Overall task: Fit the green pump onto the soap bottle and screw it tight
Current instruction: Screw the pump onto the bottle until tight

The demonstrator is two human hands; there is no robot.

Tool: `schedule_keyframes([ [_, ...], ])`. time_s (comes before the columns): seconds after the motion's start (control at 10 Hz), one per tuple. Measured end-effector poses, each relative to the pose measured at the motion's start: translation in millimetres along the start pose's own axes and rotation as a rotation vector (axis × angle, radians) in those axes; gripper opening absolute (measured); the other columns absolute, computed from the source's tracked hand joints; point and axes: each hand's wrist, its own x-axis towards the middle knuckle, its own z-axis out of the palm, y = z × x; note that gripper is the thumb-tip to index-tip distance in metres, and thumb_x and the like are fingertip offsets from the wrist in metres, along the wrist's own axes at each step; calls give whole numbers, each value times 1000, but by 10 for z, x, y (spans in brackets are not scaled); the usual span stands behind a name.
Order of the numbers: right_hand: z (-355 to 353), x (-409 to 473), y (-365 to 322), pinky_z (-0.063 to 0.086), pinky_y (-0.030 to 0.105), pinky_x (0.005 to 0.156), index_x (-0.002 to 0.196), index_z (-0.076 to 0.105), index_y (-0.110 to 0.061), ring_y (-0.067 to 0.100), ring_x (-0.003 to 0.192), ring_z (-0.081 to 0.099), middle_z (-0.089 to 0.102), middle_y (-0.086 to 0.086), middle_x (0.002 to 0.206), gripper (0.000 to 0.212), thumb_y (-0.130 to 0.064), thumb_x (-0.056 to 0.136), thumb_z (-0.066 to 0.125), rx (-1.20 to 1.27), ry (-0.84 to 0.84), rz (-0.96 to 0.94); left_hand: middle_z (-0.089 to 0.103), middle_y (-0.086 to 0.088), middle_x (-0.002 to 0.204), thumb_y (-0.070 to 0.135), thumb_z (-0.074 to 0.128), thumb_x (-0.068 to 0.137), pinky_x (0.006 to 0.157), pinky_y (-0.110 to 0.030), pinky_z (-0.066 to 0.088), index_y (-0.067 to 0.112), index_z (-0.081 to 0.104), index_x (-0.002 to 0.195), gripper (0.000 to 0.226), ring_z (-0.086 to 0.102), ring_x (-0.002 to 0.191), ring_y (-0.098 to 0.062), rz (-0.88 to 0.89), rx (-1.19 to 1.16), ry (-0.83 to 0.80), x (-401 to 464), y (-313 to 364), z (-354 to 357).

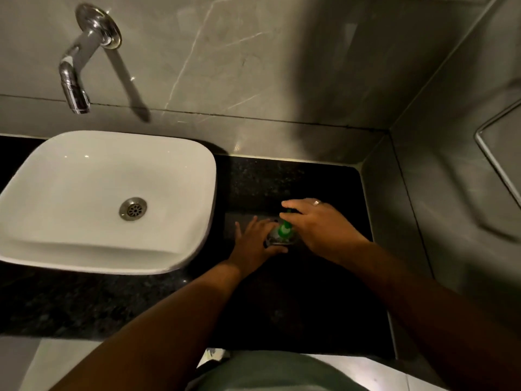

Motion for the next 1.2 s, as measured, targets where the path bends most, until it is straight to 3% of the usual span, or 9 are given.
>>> schedule_keyframes([
  [0.1,-257,167,-79,49,40,82,110,63,-25,27,102,56,60,3,116,26,-33,87,55,-173,-159,48,39,6,144,74,55,66,106,-61,-14,42,41,127,70,11,143,-21,-5,-12,-3,17,-26,2],
  [0.2,-421,282,-180,53,36,77,89,71,-22,24,88,63,69,3,94,27,-46,83,61,-72,-311,368,40,6,144,75,57,66,106,-62,-13,44,41,125,68,13,142,-22,0,-6,3,28,-39,21],
  [0.3,-363,281,-261,57,35,73,82,75,-11,22,78,67,73,8,84,27,-38,79,73,388,-321,753,42,4,143,76,56,65,105,-65,-11,42,43,126,71,15,142,-25,-2,10,9,29,-37,33],
  [0.4,-274,219,-354,44,26,46,87,71,-1,16,59,62,70,12,76,26,-27,82,73,863,-193,1022,42,2,143,78,53,63,105,-66,-9,41,43,126,73,14,142,-27,6,24,14,29,-22,10],
  [0.5,-216,162,-404,35,17,38,91,70,-1,7,49,54,67,9,72,25,-26,85,70,1036,-127,1141,38,-1,146,74,56,67,105,-66,-9,38,43,130,73,9,143,-28,14,49,0,33,-26,-8],
  [0.7,-172,130,-430,36,20,44,88,72,-2,11,55,54,68,10,74,24,-26,85,70,1077,-88,1134,36,-3,148,70,58,71,105,-67,-9,34,41,134,75,9,143,-28,-11,79,-13,17,12,-15],
  [1.0,-103,127,-350,39,15,37,83,72,-12,2,47,56,70,4,70,17,-28,82,72,1040,-102,1100,34,-3,148,67,58,72,103,-67,-13,36,39,135,73,6,143,-30,-26,41,-86,20,35,-66],
  [1.2,-106,84,-333,42,21,46,89,68,-11,9,61,63,73,6,82,31,-42,81,70,1029,-82,1057,34,1,149,71,56,69,103,-66,-13,43,34,133,73,6,143,-29,-19,34,-107,29,-5,-72],
])
